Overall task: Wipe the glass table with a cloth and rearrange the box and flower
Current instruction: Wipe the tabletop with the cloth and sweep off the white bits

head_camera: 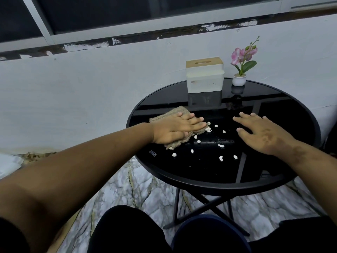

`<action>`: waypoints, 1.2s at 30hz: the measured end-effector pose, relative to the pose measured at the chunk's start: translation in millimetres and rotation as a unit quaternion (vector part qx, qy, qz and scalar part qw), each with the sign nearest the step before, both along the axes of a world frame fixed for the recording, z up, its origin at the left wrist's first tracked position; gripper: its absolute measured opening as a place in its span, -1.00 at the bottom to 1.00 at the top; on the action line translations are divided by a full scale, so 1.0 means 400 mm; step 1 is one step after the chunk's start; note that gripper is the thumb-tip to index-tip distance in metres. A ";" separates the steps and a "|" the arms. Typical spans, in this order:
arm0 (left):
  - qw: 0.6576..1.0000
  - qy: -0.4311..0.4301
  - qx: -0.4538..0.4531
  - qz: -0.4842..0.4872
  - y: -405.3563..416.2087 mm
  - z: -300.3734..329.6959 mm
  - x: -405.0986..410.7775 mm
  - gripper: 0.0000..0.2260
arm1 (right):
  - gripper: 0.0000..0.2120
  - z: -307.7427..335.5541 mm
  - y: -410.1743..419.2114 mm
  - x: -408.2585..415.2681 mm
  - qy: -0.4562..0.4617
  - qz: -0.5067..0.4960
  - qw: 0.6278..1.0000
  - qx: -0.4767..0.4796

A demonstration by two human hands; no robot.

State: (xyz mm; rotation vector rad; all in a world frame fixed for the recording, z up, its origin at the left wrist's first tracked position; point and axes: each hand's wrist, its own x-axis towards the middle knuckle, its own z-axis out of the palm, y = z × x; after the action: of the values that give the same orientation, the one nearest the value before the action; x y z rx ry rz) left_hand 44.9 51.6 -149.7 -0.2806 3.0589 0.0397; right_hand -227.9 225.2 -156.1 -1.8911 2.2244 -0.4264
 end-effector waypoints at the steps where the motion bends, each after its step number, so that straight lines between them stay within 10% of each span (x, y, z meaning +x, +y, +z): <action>1: 1.000 0.000 0.001 -0.002 0.000 0.002 0.000 -0.50 | -0.51 0.001 0.000 0.001 -0.006 -0.001 1.000 -0.001; 11: 0.988 -0.008 0.021 0.153 -0.093 0.028 0.076 -0.48 | -0.53 0.019 0.067 0.013 -0.019 -0.022 0.999 -0.033; 24: 0.921 0.046 0.011 0.386 0.273 -0.030 0.066 -0.49 | -0.49 0.000 0.091 0.031 0.025 -0.041 0.999 0.000; 36: 0.911 0.049 0.027 0.409 0.235 -0.028 0.092 -0.48 | -0.49 0.000 0.098 0.031 0.023 -0.037 0.999 -0.008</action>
State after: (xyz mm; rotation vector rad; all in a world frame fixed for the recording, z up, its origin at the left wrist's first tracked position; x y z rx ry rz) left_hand 81.6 145.6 -160.8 -1.5537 2.7709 0.1812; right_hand -215.4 264.4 -156.2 -1.8488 2.3322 -0.4170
